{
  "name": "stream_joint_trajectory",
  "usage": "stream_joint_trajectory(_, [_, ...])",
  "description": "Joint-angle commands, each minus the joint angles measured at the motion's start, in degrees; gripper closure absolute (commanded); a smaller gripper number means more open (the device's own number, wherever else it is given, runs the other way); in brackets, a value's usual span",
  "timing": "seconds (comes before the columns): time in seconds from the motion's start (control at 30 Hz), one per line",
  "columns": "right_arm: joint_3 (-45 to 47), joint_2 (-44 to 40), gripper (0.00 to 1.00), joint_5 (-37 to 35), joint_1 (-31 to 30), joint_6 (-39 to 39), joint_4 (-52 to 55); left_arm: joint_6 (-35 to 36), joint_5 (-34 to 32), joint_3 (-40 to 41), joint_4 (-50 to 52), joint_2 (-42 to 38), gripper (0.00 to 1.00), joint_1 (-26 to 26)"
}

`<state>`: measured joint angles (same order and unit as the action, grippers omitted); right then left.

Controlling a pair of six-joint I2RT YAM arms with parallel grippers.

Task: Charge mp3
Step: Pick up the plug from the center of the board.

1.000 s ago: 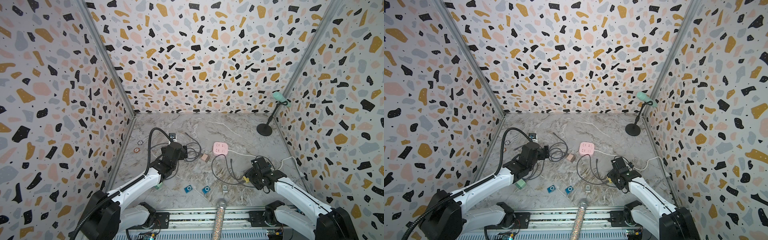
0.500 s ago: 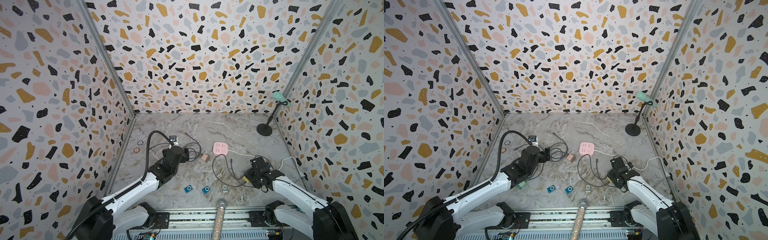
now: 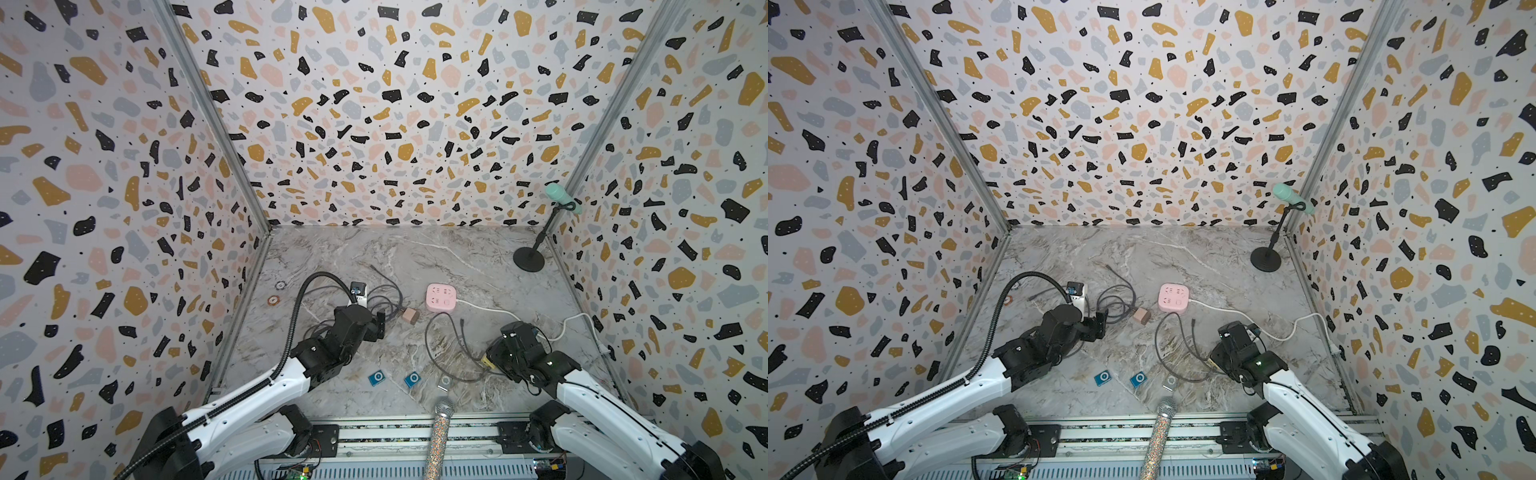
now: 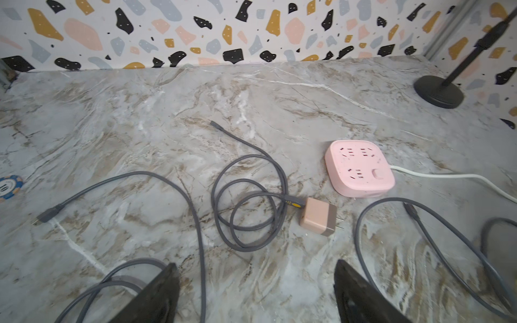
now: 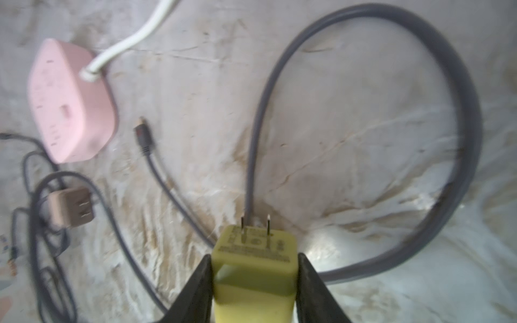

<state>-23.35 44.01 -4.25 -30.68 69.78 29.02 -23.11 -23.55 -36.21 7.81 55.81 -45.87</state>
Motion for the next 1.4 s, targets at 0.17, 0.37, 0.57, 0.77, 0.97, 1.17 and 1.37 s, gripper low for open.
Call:
stream_joint_trajectory(0.17, [-3.98, 1.73, 1.00, -5.75, -10.96, 4.99, 2.10, 1.32, 0.31, -5.01, 6.98, 2.43, 0.15, -5.80])
stream_joint_trajectory(0.37, [-8.18, 7.94, 1.00, -12.29, -18.67, 7.38, 3.32, -0.61, -3.58, -6.64, 8.68, 5.53, 0.17, -9.90])
stream_joint_trajectory(0.57, [-9.75, 11.31, 1.00, -13.99, -22.19, 7.33, 3.21, -1.70, -1.32, -10.58, 8.59, 12.96, 0.19, -14.44])
stream_joint_trajectory(0.77, [-14.43, 17.02, 1.00, -14.99, -24.23, 3.73, 6.86, -2.51, 0.74, -16.86, 6.77, 19.45, 0.20, -20.43])
stream_joint_trajectory(0.97, [-16.95, 15.48, 1.00, -16.27, -26.51, 1.28, 5.32, -2.98, 3.65, -18.37, 2.37, 20.31, 0.21, -21.19])
stream_joint_trajectory(1.17, [-19.99, 16.37, 1.00, -15.87, -26.54, -2.23, 5.02, -1.72, 4.22, -17.40, -1.04, 17.82, 0.21, -21.20])
stream_joint_trajectory(1.37, [-20.26, 16.00, 1.00, -13.14, -25.25, -3.60, 1.72, -4.10, 5.56, -11.08, -6.90, 15.49, 0.21, -21.14])
